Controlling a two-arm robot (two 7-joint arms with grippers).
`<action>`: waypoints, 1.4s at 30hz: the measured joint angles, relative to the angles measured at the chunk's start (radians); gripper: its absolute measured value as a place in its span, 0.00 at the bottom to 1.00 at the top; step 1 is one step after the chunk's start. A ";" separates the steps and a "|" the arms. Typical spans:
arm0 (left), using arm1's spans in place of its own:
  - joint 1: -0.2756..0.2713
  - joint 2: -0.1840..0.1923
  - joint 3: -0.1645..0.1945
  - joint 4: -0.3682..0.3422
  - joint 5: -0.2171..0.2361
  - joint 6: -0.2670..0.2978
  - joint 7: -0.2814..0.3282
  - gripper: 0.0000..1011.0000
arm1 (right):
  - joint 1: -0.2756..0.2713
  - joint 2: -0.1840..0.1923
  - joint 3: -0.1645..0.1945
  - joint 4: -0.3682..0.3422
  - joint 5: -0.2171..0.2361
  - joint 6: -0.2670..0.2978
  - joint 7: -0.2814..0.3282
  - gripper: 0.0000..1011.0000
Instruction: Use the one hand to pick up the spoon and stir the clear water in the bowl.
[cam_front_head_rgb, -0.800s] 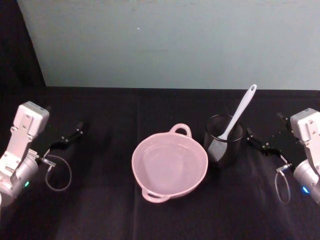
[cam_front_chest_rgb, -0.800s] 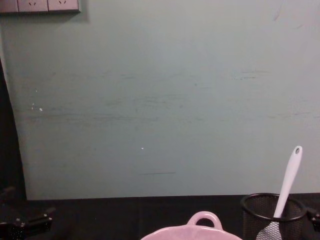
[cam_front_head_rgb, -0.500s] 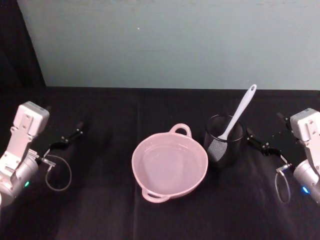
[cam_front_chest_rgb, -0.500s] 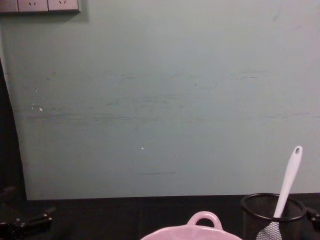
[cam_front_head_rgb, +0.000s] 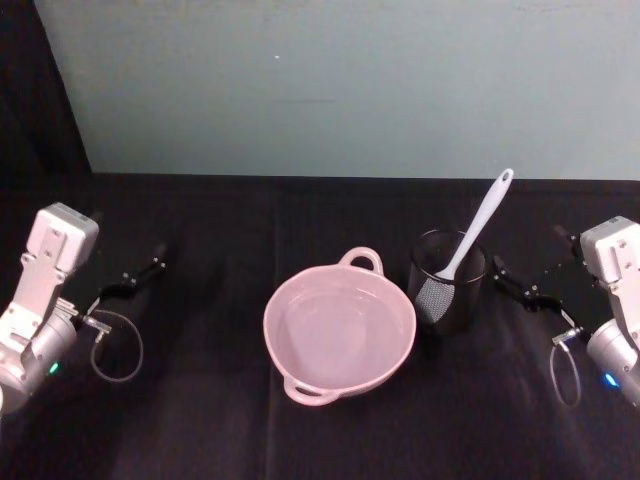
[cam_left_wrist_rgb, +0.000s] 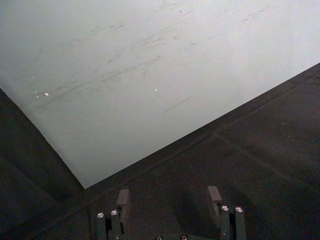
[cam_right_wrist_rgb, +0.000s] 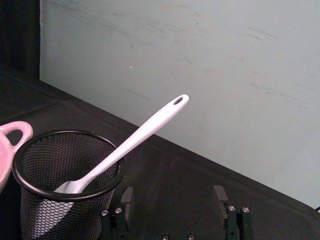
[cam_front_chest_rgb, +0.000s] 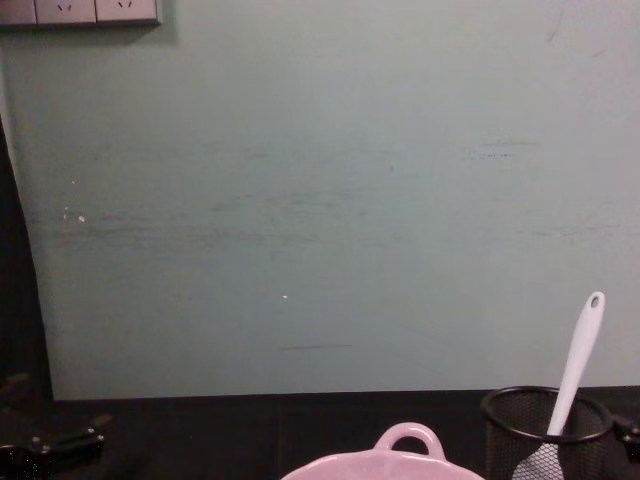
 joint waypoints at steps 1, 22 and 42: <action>0.000 0.000 0.000 0.000 0.000 0.000 0.000 0.99 | 0.000 0.000 0.000 0.000 0.000 0.000 0.000 0.99; 0.000 0.000 0.000 0.000 0.000 0.000 0.000 0.99 | -0.117 0.021 0.127 -0.162 0.111 -0.026 0.044 0.99; 0.000 0.000 0.000 0.000 0.000 0.000 0.000 0.99 | -0.063 -0.117 0.291 -0.097 0.700 0.190 0.347 0.99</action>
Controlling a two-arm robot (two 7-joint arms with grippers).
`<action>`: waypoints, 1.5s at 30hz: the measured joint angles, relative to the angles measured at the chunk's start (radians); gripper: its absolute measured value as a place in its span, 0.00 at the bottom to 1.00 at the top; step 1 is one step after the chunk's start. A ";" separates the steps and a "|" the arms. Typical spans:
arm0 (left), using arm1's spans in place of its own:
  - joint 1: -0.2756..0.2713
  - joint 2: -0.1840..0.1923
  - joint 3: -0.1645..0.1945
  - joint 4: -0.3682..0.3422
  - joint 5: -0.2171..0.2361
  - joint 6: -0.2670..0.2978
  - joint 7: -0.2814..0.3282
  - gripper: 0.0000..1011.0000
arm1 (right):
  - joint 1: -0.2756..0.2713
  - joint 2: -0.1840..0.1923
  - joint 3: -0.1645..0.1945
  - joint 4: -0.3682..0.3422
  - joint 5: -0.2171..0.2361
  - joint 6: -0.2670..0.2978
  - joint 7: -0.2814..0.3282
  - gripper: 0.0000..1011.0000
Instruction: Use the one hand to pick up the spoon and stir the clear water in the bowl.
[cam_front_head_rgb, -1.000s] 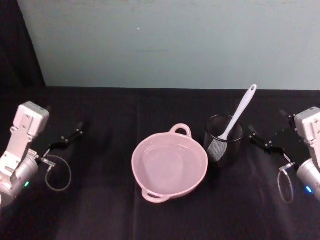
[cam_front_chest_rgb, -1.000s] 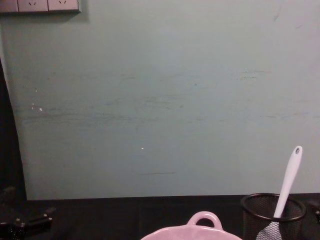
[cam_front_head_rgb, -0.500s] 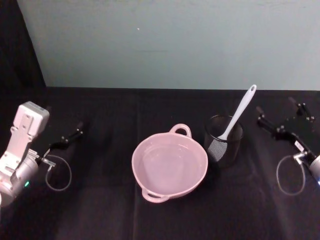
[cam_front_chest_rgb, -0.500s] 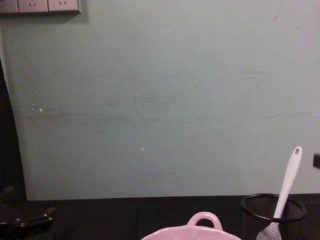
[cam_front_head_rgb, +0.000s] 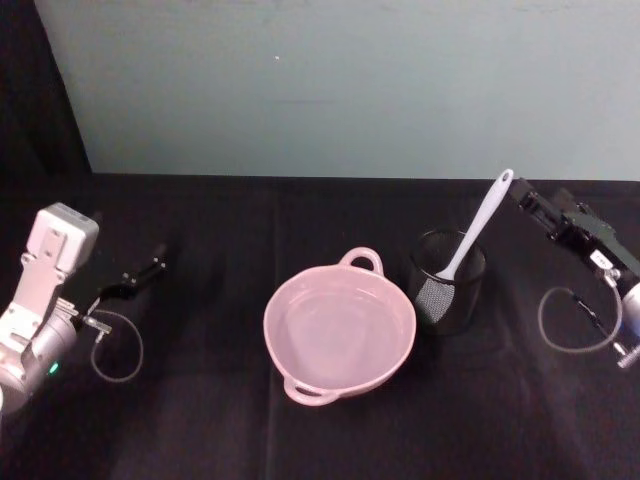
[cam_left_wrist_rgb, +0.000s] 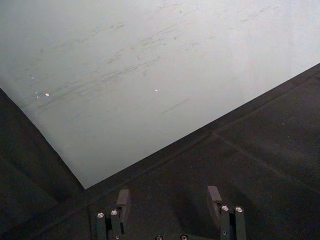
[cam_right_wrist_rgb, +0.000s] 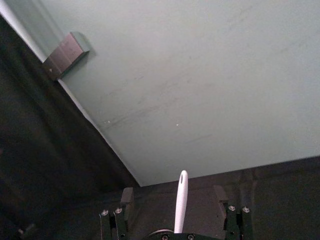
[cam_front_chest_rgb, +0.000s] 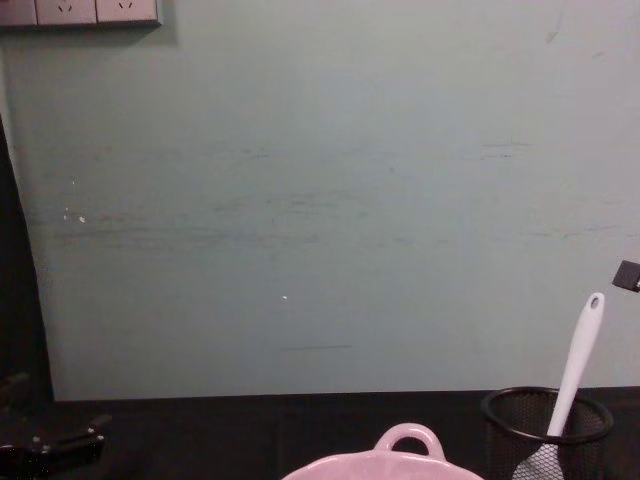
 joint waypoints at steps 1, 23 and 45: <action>0.000 0.000 0.000 0.000 0.000 0.000 0.000 0.99 | 0.015 -0.005 -0.001 0.016 0.021 0.018 0.004 0.99; 0.000 0.000 0.000 0.000 0.000 0.000 0.000 0.99 | 0.213 0.003 -0.125 0.184 0.081 0.161 0.015 0.99; 0.000 0.000 0.000 0.000 0.000 0.000 0.000 0.99 | 0.274 0.005 -0.182 0.244 0.097 0.166 0.012 0.99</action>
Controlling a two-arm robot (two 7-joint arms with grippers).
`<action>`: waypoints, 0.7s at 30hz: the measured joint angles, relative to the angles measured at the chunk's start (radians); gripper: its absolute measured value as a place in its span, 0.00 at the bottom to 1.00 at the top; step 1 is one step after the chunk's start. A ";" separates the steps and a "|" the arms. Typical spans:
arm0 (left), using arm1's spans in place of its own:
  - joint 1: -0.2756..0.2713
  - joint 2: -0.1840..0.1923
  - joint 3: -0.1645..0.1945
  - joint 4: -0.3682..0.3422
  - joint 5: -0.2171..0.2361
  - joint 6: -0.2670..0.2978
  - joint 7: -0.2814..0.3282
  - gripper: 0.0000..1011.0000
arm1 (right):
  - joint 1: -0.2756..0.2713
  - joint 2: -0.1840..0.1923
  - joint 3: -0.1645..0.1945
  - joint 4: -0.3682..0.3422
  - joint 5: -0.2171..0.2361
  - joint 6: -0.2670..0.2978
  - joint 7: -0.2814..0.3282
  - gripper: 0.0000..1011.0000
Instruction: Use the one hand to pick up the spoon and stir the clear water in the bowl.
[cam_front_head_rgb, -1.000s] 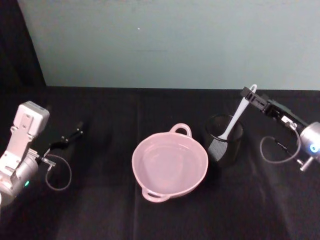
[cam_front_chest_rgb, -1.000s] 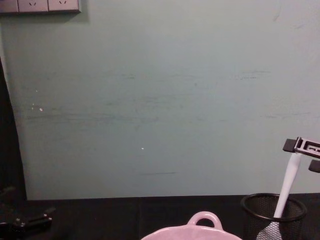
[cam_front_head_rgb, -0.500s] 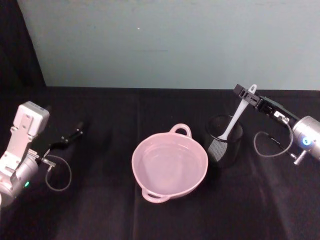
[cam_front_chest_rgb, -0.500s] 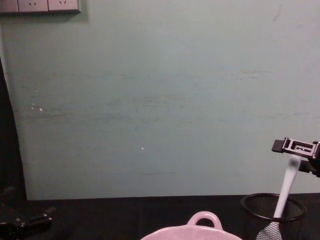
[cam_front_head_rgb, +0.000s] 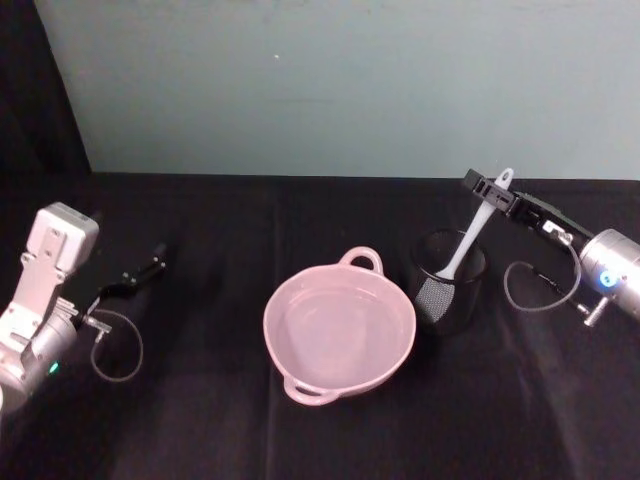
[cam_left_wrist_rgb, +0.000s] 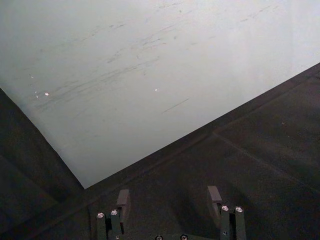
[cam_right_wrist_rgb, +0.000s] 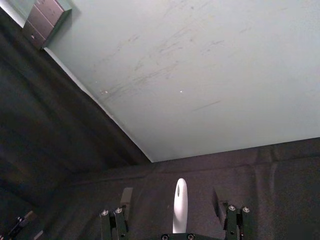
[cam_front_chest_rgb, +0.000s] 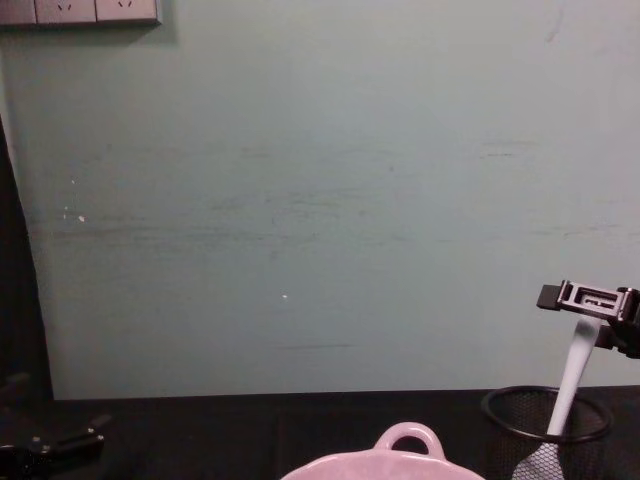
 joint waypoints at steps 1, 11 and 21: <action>0.000 0.000 0.000 0.000 0.000 0.000 0.000 0.99 | 0.000 0.000 0.000 0.000 0.000 0.000 0.000 0.99; 0.000 0.000 0.000 0.000 0.000 0.000 0.000 0.99 | -0.001 0.000 0.003 -0.003 0.000 -0.001 0.000 0.81; 0.000 0.000 0.000 0.000 0.000 0.000 0.000 0.99 | -0.002 0.000 0.004 -0.004 -0.001 -0.002 0.000 0.50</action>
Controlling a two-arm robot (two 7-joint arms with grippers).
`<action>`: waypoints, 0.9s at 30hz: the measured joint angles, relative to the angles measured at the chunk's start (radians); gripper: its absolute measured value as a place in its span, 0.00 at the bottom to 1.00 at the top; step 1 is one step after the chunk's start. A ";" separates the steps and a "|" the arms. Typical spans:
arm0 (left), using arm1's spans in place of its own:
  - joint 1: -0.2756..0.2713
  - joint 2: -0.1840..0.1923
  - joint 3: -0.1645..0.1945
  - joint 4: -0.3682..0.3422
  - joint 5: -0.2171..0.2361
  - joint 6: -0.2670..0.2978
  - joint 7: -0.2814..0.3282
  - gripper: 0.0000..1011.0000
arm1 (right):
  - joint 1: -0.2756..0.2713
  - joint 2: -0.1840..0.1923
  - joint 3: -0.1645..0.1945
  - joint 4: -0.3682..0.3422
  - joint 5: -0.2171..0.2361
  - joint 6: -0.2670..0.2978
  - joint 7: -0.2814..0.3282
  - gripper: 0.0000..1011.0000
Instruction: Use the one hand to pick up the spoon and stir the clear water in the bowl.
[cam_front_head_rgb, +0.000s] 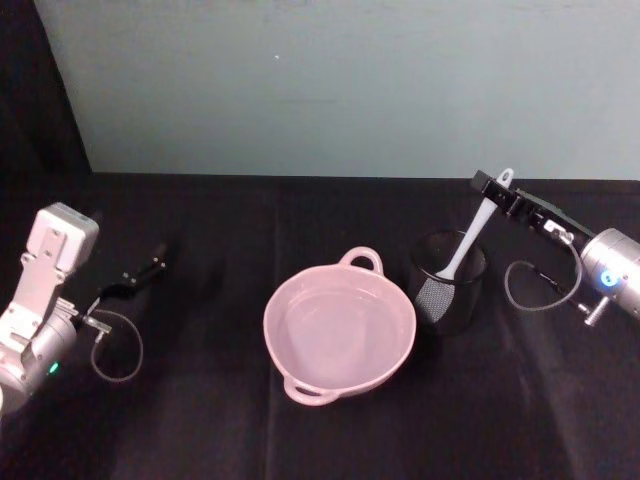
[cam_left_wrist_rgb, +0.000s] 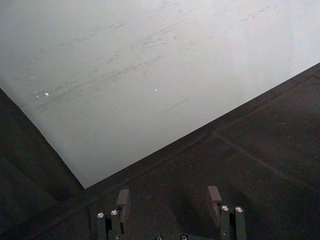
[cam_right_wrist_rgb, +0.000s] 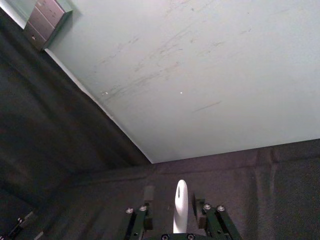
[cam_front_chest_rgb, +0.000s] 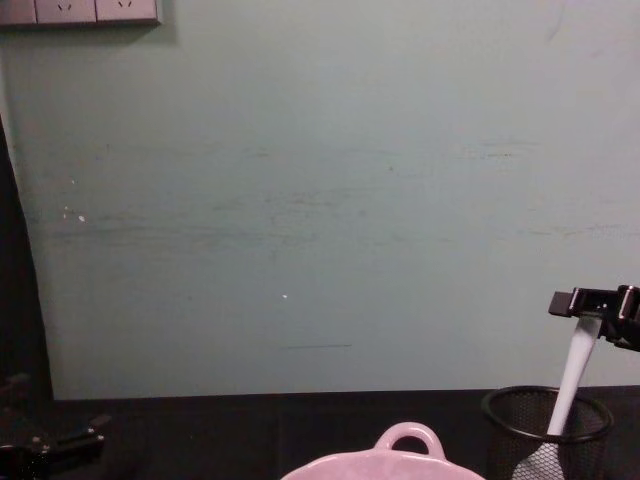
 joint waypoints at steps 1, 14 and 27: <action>0.000 0.000 0.000 0.000 0.000 0.000 0.000 0.99 | 0.000 0.000 0.000 0.000 0.000 0.000 0.000 0.46; 0.000 0.000 0.000 0.000 0.000 0.000 0.000 0.99 | 0.000 0.000 0.000 -0.001 0.000 0.000 0.000 0.12; 0.000 0.000 0.000 0.000 0.000 0.000 0.000 0.99 | -0.006 0.020 -0.014 -0.035 -0.044 -0.037 -0.003 0.12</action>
